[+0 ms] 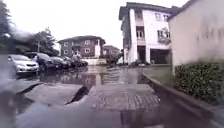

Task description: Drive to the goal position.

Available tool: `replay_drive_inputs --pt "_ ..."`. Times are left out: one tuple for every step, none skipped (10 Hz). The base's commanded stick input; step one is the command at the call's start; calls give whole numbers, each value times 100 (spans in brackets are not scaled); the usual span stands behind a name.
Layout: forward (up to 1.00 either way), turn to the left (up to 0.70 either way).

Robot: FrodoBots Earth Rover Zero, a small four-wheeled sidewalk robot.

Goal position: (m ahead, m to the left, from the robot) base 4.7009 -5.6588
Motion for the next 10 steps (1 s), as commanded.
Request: replay_drive_inputs --pt "70 0" --pt "70 0" --pt "70 0" --pt "70 0" --pt "70 0" --pt "70 0" --pt "70 0" --pt "70 0" --pt "70 0" --pt "70 0"
